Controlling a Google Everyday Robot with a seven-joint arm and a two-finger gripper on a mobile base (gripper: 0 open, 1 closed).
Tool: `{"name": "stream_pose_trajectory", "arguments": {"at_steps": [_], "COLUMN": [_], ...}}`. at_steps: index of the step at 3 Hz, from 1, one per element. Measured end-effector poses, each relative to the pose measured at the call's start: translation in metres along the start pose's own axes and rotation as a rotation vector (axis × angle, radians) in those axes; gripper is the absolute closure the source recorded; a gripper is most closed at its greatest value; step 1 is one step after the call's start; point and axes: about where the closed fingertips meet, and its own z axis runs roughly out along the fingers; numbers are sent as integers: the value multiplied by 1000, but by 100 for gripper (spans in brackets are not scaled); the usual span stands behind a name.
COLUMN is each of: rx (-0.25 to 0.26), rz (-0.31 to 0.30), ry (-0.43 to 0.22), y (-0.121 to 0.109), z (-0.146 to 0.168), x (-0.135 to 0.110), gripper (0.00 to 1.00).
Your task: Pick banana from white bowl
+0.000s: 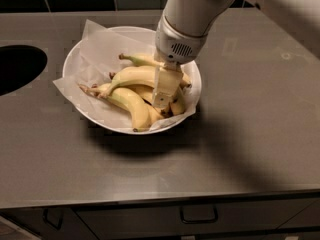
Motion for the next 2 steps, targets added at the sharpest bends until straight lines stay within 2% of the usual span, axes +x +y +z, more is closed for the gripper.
{"name": "stream_pose_trajectory", "arguments": {"at_steps": [1, 2], "rx": [-5, -9], "rz": [1, 4], "ry": [0, 1], "y": [-2, -3], "z": [3, 6], "x": [-1, 0], "gripper": [30, 31]}}
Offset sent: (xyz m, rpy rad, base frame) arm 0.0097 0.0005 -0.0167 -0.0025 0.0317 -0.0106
